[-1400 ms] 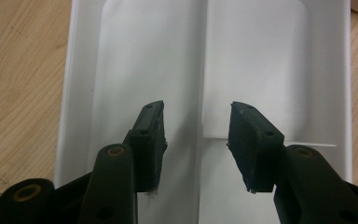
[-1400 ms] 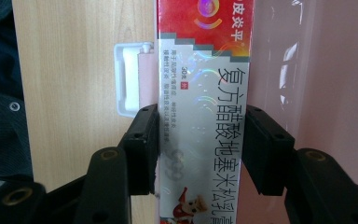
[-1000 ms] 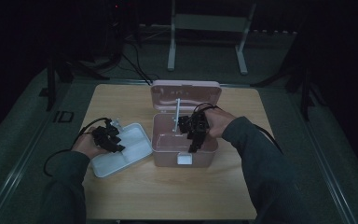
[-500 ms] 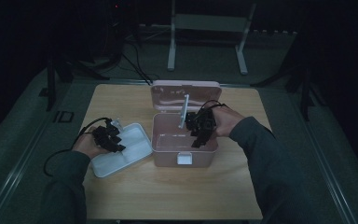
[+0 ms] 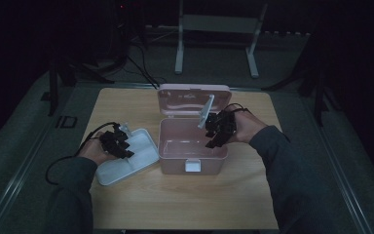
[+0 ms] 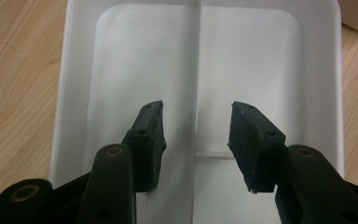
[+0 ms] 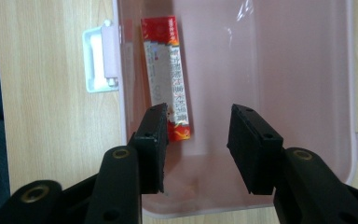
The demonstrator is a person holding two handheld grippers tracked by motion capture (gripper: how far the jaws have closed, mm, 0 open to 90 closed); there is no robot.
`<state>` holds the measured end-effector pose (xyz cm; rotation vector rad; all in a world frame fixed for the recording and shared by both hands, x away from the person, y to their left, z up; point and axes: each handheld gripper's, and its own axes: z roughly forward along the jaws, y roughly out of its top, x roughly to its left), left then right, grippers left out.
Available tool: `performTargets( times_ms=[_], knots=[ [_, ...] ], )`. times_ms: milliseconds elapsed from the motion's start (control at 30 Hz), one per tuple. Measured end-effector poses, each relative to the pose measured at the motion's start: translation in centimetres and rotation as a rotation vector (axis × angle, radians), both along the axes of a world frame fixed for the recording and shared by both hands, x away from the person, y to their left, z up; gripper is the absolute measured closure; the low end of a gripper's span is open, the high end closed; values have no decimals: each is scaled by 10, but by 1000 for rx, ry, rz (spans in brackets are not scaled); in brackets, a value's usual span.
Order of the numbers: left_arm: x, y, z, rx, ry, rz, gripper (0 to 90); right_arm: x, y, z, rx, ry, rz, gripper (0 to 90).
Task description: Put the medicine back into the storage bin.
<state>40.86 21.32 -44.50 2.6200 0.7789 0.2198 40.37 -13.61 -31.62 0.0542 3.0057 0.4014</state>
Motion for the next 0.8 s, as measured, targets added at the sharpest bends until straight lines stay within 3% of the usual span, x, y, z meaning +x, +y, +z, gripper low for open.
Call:
performTargets(
  times_ms=[433,733,800],
  knots=[
    [2,-6,0,0,-2,-3,542,5,-23,-5,114,-87,-94,557],
    [4,-8,-1,7,14,1,543,7,-42,-13,166,-119,-153,551],
    [4,-8,-1,10,14,3,544,7,-46,-15,196,-120,-162,548]
  ],
)
